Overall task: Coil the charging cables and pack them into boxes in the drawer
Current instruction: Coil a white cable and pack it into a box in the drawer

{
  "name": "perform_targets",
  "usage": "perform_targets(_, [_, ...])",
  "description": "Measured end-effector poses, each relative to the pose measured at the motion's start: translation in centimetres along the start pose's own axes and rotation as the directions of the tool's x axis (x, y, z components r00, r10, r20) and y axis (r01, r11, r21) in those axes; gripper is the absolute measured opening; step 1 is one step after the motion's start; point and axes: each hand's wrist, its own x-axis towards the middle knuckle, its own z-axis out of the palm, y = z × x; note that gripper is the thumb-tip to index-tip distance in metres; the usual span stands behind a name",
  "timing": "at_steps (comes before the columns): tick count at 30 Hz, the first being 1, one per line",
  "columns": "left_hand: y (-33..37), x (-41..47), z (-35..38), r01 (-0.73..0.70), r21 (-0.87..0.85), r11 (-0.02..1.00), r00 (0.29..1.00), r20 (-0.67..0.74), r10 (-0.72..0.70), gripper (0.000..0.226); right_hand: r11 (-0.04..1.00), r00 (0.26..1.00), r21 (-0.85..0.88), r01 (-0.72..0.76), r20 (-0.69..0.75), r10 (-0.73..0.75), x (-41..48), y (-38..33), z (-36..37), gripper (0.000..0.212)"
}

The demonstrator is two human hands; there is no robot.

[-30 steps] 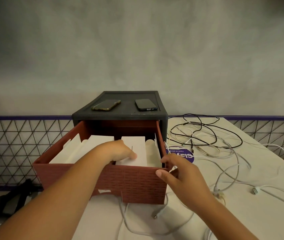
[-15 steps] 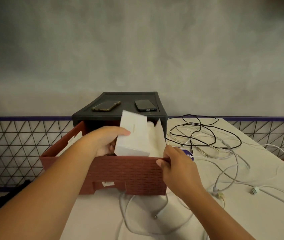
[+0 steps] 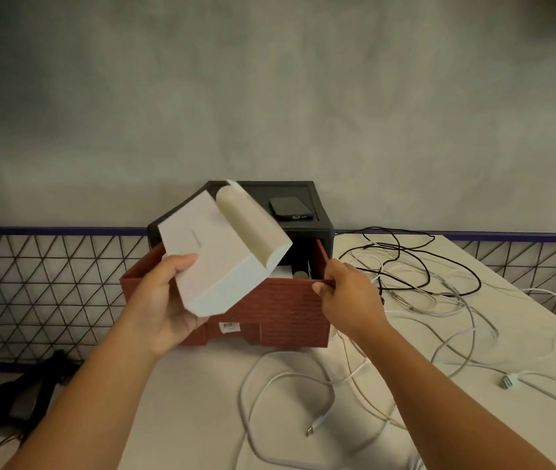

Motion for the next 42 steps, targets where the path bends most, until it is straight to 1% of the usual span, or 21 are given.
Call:
perform_targets(3, [-1.7,-1.1,-0.6,0.009,-0.047,0.999,1.0,0.016,-0.008,0.04,0.999,1.0,-0.049,-0.006,0.015,0.007,1.1,-0.1,0.3,0.015])
perform_targets(11, [-5.8,-3.1,-1.3,0.067,-0.161,0.985,0.998,0.022,-0.065,0.032,0.996,0.997,-0.073,-0.055,0.044,0.059,3.7,0.1,1.3,0.013])
perform_targets(15, [-7.4,-3.5,-1.1,0.121,-0.175,0.977,0.993,0.013,-0.121,0.042,0.993,0.995,-0.071,-0.092,0.028,0.095,4.6,0.4,2.0,0.01])
perform_targets(16, [-7.8,-3.5,-1.1,0.125,-0.185,0.975,0.992,0.009,-0.126,0.046,0.994,0.994,-0.053,-0.099,0.034,0.101,4.6,0.5,2.2,0.01])
perform_targets(17, [-8.1,-3.6,-1.1,0.126,-0.193,0.973,0.992,0.011,-0.127,0.052,0.995,0.994,-0.016,-0.103,0.045,0.104,4.4,0.7,2.4,0.018])
perform_targets(19, [-8.6,-3.7,-1.1,0.122,-0.208,0.971,0.993,0.021,-0.12,0.078,0.972,0.987,0.178,-0.153,0.085,0.139,3.3,0.7,2.2,0.039])
perform_targets(21, [-9.3,-3.8,-1.0,0.112,-0.192,0.975,0.994,0.018,-0.11,0.09,0.856,0.972,0.46,-0.235,0.133,0.195,1.1,0.5,1.4,0.046])
perform_targets(23, [-10.0,-3.9,-0.8,0.084,-0.183,0.979,0.996,0.013,-0.083,0.082,0.648,0.942,0.684,-0.335,0.259,0.214,-2.0,0.1,0.3,0.039])
perform_targets(25, [-10.6,-4.1,-0.3,0.055,-0.207,0.977,0.998,-0.002,-0.057,0.069,0.442,0.917,0.804,-0.398,0.349,0.192,-5.3,-0.2,-0.5,0.036])
perform_targets(26, [-10.9,-4.3,0.1,0.051,-0.214,0.976,0.999,0.0,-0.052,0.075,0.384,0.915,0.831,-0.403,0.365,0.171,-6.9,-0.3,-0.7,0.039])
perform_targets(27, [-11.2,-4.6,0.6,0.053,-0.217,0.975,0.999,0.001,-0.054,0.088,0.359,0.916,0.843,-0.401,0.373,0.147,-8.5,-0.4,-0.7,0.044])
perform_targets(28, [-11.6,-5.0,1.0,0.059,-0.22,0.974,0.998,0.002,-0.06,0.098,0.365,0.917,0.842,-0.398,0.379,0.126,-9.9,-0.6,-0.5,0.049])
perform_targets(29, [-11.9,-5.6,1.5,0.069,-0.21,0.975,0.998,0.018,-0.067,0.096,0.393,0.921,0.834,-0.387,0.372,0.118,-11.0,-0.7,-0.2,0.052])
perform_targets(31, [-12.6,-6.6,2.2,0.093,-0.207,0.974,0.995,0.054,-0.084,0.067,0.46,0.94,0.821,-0.338,0.318,0.124,-12.6,-0.7,0.3,0.053])
perform_targets(32, [-12.7,-7.0,2.3,0.103,-0.194,0.976,0.994,0.056,-0.093,0.057,0.485,0.949,0.816,-0.313,0.285,0.132,-13.0,-0.4,0.2,0.051])
perform_targets(33, [-12.9,-7.3,2.1,0.103,-0.185,0.977,0.994,0.053,-0.095,0.054,0.504,0.955,0.811,-0.296,0.261,0.141,-13.4,0.0,-0.1,0.048])
perform_targets(34, [-12.8,-7.4,1.7,0.095,-0.18,0.979,0.995,0.061,-0.085,0.056,0.52,0.957,0.803,-0.291,0.248,0.153,-13.7,0.5,-0.5,0.046])
perform_targets(36, [-12.2,-8.1,0.8,0.051,-0.174,0.983,0.998,0.04,-0.045,0.076,0.54,0.955,0.788,-0.296,0.255,0.152,-14.4,1.5,-1.7,0.048])
perform_targets(37, [-11.8,-8.3,0.3,0.028,-0.154,0.988,0.999,0.028,-0.024,0.079,0.552,0.956,0.782,-0.291,0.263,0.131,-14.7,2.0,-2.4,0.049])
perform_targets(38, [-11.5,-8.5,-0.3,-0.002,-0.127,0.992,1.0,0.006,0.003,0.075,0.571,0.957,0.771,-0.282,0.27,0.108,-15.0,2.5,-2.9,0.051])
perform_targets(42, [-10.8,-9.2,-1.4,-0.105,0.136,0.985,0.994,-0.018,0.108,0.077,0.661,0.956,0.706,-0.255,0.285,0.065,-16.0,3.5,-4.0,0.056])
